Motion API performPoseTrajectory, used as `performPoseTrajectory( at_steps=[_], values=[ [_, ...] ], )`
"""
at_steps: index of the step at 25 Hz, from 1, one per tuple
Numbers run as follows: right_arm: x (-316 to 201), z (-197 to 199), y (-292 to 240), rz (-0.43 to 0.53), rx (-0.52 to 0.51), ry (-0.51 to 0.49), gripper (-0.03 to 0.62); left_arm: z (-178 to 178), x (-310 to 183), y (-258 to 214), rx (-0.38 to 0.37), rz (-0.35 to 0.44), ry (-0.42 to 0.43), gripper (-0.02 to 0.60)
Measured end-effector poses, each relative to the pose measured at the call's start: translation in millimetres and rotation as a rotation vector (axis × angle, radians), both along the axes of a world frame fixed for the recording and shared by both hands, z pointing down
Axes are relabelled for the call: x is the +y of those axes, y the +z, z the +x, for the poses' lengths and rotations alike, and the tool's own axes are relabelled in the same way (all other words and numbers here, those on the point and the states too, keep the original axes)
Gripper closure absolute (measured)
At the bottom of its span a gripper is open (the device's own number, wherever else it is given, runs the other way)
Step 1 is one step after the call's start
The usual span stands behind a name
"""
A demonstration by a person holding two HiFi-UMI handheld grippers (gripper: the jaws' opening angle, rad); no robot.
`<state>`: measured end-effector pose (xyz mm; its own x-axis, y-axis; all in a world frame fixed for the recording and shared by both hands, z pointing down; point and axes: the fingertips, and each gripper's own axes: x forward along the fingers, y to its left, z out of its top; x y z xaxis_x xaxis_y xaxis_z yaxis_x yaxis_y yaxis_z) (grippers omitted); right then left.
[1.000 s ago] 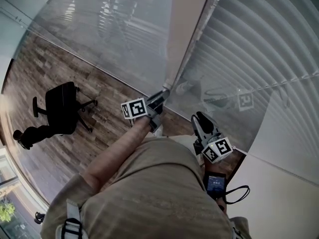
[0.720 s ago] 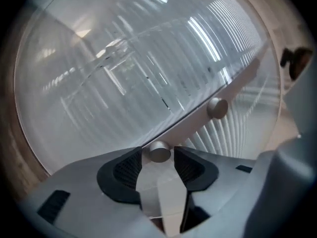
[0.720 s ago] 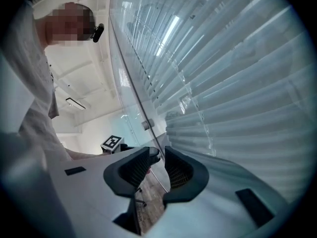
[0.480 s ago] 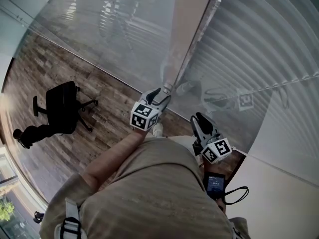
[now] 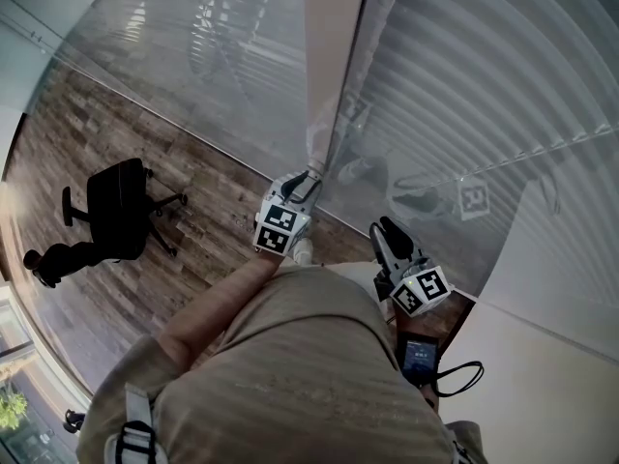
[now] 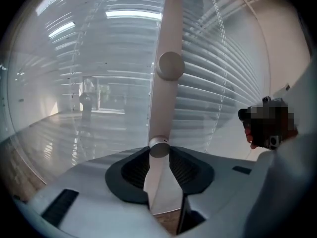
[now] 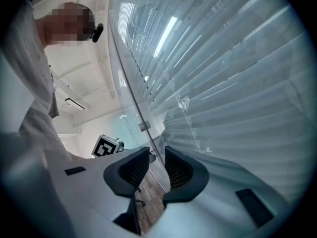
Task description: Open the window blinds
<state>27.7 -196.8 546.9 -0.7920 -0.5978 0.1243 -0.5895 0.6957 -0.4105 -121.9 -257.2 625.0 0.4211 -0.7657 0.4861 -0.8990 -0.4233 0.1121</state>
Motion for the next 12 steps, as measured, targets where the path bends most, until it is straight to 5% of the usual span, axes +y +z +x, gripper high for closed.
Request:
performPoseTrajectory(
  at_steps=[6, 12],
  values=[
    [-7.2, 10.6, 10.3, -0.003, 0.000, -0.008, 0.491, 2.3, -3.9, 12.9, 0.134, -0.061, -0.054, 0.448],
    [0.6, 12.3, 0.2, -0.002, 0.000, -0.013, 0.491, 2.0, 3.5, 2.2, 0.364, -0.142, -0.104, 0.449]
  ],
)
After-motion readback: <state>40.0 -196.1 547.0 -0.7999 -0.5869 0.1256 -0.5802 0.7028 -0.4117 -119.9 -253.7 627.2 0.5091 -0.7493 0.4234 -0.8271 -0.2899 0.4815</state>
